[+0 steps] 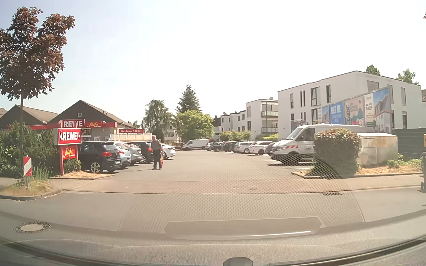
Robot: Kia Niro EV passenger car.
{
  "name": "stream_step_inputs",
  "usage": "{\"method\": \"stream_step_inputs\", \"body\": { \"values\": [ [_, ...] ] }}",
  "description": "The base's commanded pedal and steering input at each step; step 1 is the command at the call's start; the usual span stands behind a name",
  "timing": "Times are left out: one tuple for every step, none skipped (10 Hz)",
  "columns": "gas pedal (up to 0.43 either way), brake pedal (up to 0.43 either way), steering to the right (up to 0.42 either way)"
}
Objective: Follow the waypoints while adhering to traffic rules and regulations
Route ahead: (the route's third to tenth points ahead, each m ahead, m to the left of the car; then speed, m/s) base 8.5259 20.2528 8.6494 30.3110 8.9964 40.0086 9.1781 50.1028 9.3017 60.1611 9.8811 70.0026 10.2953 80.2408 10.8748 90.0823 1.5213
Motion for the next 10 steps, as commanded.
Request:
{"method": "stream_step_inputs", "body": {
  "values": [
    [0.0, 0.0, -0.807],
    [0.0, 0.0, -0.865],
    [0.0, 0.0, -0.912],
    [0.0, 0.0, -0.944],
    [0.0, 0.0, -0.965],
    [0.0, 0.0, -0.968],
    [0.0, 0.0, -0.968],
    [0.0, 0.0, -0.968],
    [0.0, 0.0, -0.968],
    [0.0, 0.0, -0.966]
  ]
}}
